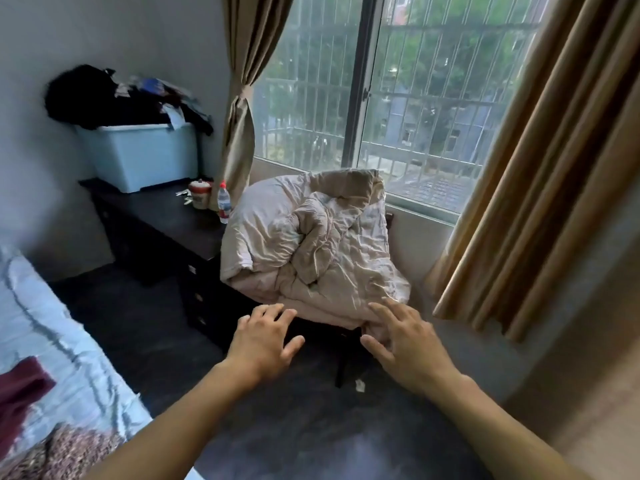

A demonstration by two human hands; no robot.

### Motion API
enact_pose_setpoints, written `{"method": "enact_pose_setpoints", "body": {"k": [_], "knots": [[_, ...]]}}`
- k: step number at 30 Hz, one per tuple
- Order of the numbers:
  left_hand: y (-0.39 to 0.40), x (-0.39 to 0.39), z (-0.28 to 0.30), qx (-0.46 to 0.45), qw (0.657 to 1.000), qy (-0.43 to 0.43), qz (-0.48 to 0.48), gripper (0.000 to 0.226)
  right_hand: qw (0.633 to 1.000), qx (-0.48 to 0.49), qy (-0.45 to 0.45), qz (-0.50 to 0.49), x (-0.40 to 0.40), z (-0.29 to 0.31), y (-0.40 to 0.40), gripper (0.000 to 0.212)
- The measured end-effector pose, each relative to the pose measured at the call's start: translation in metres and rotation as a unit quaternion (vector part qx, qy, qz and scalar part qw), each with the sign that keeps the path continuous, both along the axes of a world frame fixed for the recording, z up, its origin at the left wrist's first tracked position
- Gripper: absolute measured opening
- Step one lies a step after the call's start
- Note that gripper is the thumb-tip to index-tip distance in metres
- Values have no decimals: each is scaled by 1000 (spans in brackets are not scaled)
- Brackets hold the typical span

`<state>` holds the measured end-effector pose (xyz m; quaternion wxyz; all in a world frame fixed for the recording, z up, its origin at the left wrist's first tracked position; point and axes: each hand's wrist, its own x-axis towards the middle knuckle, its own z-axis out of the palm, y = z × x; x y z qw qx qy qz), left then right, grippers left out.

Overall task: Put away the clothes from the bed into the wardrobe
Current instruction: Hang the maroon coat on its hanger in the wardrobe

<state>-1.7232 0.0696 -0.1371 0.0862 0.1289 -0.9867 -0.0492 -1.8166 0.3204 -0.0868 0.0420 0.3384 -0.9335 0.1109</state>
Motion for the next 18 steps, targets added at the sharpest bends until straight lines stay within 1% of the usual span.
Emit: {"method": "enact_pose_setpoints", "body": {"k": [2,4,7,9,13,16,18], "knots": [[-1,-27,-6,-8,1000,-12,23,61,999,-8,-2,32,-41,-8,-11,69],[0,-54,-9,-4,998,-17,55,60,997,3,-3,72,-82,-12,-22,72],[0,-82,-8,16,994,-21,102,61,991,24,-9,130,-134,-13,-43,68],[-7,-95,-7,18,991,-23,128,60,986,20,-9,166,-165,-12,-63,65],[-44,-104,-2,19,979,-14,203,59,972,-18,-30,233,-205,-10,-118,57],[-83,-107,-3,20,966,-3,259,60,960,-21,-27,278,-224,-14,-171,59],[-111,-108,-9,20,957,8,290,58,949,-17,-32,312,-232,-19,-211,57]]}}
